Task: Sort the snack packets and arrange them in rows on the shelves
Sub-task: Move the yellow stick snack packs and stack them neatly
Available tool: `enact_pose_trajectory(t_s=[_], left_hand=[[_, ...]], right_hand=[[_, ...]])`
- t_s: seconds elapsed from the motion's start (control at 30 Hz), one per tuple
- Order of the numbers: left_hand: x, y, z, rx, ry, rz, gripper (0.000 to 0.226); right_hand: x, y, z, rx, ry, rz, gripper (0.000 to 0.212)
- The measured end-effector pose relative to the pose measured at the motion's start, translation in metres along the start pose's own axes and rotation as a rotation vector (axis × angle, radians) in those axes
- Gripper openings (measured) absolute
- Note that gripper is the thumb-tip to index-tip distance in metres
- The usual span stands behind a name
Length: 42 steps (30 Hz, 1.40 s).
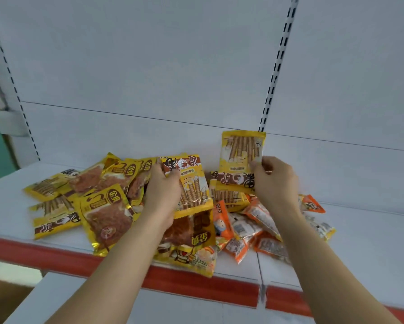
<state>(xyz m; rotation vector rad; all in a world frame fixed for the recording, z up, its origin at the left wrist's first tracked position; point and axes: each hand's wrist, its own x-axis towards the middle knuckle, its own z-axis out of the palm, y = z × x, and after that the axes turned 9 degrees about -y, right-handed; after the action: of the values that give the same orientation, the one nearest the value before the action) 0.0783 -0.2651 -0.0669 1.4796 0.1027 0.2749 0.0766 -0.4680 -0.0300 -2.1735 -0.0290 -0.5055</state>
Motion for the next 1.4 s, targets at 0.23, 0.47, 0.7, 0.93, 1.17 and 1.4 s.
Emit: enact_pose_trajectory(t_s=[0.23,0.47,0.7,0.93,1.17,1.4], left_hand=[[-0.005,0.014,0.022,0.002,-0.198,-0.001,0.051],[0.007,0.008,0.002,0.075,-0.148,0.024,0.031],[0.015,0.005,-0.007,0.119,-0.102,0.055,0.015],[0.020,-0.002,-0.003,0.099,-0.052,0.007,0.059],[0.023,0.003,0.010,0.045,-0.059,0.019,0.078],[0.019,0.009,0.014,0.034,-0.114,0.036,0.073]], right_hand=[[-0.021,-0.025,0.029,-0.046,-0.204,-0.079,0.023],[0.014,0.017,0.038,-0.601,-0.277,0.052,0.025],[0.030,0.033,0.064,-0.632,-0.267,0.174,0.036],[0.027,0.022,0.040,-0.301,-0.082,0.103,0.015],[0.008,-0.017,0.023,0.077,-0.147,0.015,0.016],[0.008,-0.009,0.044,-0.111,-0.193,-0.080,0.025]])
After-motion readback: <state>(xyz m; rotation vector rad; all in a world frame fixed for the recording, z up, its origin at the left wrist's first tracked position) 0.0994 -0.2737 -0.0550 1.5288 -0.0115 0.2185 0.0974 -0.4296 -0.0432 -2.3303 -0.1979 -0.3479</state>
